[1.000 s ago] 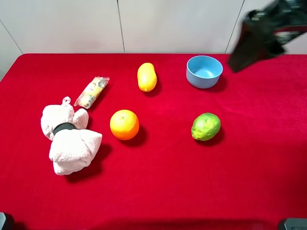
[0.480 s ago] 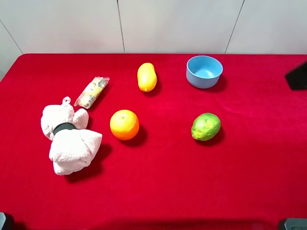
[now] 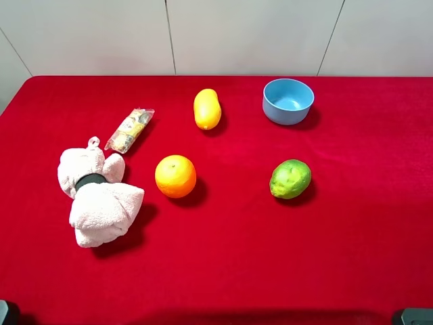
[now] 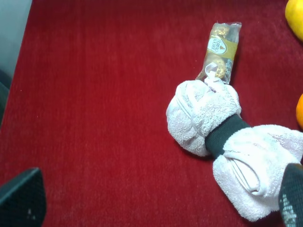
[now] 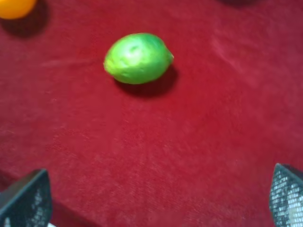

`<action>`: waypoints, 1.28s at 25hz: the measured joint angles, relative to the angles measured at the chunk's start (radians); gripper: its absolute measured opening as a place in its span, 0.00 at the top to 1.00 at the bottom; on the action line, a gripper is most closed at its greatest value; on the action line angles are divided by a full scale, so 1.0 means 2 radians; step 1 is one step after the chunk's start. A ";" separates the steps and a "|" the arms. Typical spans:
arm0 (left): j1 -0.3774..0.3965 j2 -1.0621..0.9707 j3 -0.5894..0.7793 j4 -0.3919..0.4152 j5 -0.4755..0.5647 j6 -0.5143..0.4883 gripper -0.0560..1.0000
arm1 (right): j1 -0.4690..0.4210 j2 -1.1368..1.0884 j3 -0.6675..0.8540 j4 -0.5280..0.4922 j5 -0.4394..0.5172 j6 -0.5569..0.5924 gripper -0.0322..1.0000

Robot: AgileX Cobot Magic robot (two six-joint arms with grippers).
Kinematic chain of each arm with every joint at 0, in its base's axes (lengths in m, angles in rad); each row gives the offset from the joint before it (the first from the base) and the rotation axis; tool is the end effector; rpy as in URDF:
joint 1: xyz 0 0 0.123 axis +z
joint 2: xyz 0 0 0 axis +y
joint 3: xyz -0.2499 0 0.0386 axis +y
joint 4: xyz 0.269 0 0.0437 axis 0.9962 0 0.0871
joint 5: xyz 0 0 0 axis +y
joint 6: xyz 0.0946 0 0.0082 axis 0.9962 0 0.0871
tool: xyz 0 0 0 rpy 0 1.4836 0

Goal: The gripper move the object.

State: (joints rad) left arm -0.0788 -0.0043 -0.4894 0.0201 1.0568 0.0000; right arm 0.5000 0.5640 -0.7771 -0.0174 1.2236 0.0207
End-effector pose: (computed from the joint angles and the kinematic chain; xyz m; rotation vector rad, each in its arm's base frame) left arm 0.0504 -0.0023 0.2829 0.0798 2.0451 -0.0251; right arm 0.1063 0.0563 0.3130 -0.5950 2.4328 0.1941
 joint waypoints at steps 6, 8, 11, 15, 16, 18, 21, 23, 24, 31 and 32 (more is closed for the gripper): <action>0.000 0.000 0.000 0.000 0.000 0.000 0.02 | -0.102 -0.053 0.035 0.000 -0.015 0.000 0.30; 0.000 0.000 0.000 0.000 0.000 0.000 0.02 | -0.133 -0.072 0.043 0.000 -0.023 0.000 0.30; 0.000 0.000 0.000 0.000 0.000 0.000 0.02 | -0.168 -0.108 0.058 0.000 -0.042 0.000 0.30; 0.000 0.000 0.000 0.000 0.000 0.000 0.02 | -0.203 -0.161 0.082 0.000 -0.070 0.000 0.30; 0.000 0.000 0.000 0.000 0.000 0.000 0.02 | -0.209 -0.177 0.089 0.000 -0.075 0.000 0.30; 0.000 0.000 0.000 0.000 0.000 0.000 0.02 | -0.222 -0.208 0.102 0.001 -0.082 0.000 0.30; 0.000 0.000 0.000 0.000 0.000 0.000 0.02 | -0.234 -0.253 0.122 0.001 -0.086 0.000 0.30; 0.000 0.000 0.000 0.000 0.000 0.000 0.02 | -0.239 -0.277 0.133 0.002 -0.090 0.000 0.30; 0.000 0.000 0.000 0.000 0.000 0.000 0.02 | -0.239 -0.282 0.135 0.003 -0.092 0.000 0.30; 0.000 0.000 0.000 0.000 0.000 0.000 0.02 | -0.239 -0.285 0.138 0.006 -0.101 0.000 0.30; 0.000 0.000 0.000 0.000 0.000 0.000 0.02 | -0.239 -0.285 0.138 0.006 -0.101 0.000 0.30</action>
State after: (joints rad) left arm -0.0788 -0.0043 -0.4894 0.0201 1.0568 0.0000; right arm 0.0229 -0.0068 -0.5010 -0.0060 1.0212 0.0214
